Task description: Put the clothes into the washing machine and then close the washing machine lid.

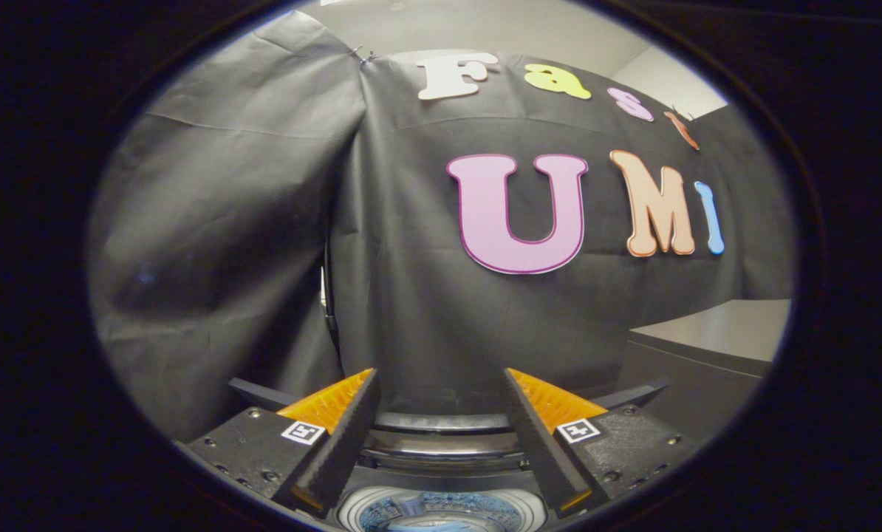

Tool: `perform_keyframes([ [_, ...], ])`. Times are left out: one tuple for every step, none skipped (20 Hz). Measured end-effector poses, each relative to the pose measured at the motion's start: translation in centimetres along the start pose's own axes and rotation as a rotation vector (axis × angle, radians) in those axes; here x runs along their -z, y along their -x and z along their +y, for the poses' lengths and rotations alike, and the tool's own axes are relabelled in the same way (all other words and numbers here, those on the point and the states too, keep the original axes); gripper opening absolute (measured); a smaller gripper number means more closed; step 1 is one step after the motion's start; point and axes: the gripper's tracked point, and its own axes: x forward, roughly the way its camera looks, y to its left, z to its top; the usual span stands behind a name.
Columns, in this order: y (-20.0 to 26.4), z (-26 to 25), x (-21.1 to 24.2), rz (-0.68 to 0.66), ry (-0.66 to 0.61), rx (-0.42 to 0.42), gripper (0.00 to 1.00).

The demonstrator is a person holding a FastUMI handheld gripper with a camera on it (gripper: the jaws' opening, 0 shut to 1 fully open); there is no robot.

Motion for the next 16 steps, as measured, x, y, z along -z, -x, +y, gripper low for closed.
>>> perform_keyframes([
  [0.1, 0.0, 0.1, -0.002, 0.000, -0.001, 0.98],
  [0.2, 0.1, 0.3, 0.002, 0.000, -0.003, 0.98],
  [0.3, 0.0, 0.2, 0.000, -0.001, -0.004, 0.98],
  [0.4, -0.1, 0.2, 0.003, 0.000, -0.005, 0.98],
  [0.5, 0.1, 0.2, 0.000, 0.001, -0.006, 0.98],
  [0.6, 0.0, 0.3, 0.000, 0.000, -0.007, 0.98],
  [0.7, 0.0, 0.4, -0.003, -0.001, -0.008, 0.98],
  [0.7, 0.0, 0.4, -0.006, -0.001, -0.009, 0.98],
  [0.9, 0.0, 0.4, -0.010, 0.000, -0.010, 0.98],
  [1.1, 0.0, 0.5, -0.013, 0.000, -0.010, 0.98],
  [1.3, 0.0, 0.5, -0.015, 0.000, -0.010, 0.98],
  [1.3, 0.0, 0.6, -0.013, -0.002, -0.009, 0.98],
  [1.4, -0.1, 0.8, -0.007, -0.003, -0.006, 0.98],
  [1.3, -0.2, 1.1, 0.004, 0.001, -0.005, 0.98],
  [1.3, -0.3, 1.7, 0.028, -0.003, -0.007, 0.98],
  [1.2, -0.6, 3.0, 0.071, -0.014, 0.008, 0.98],
])
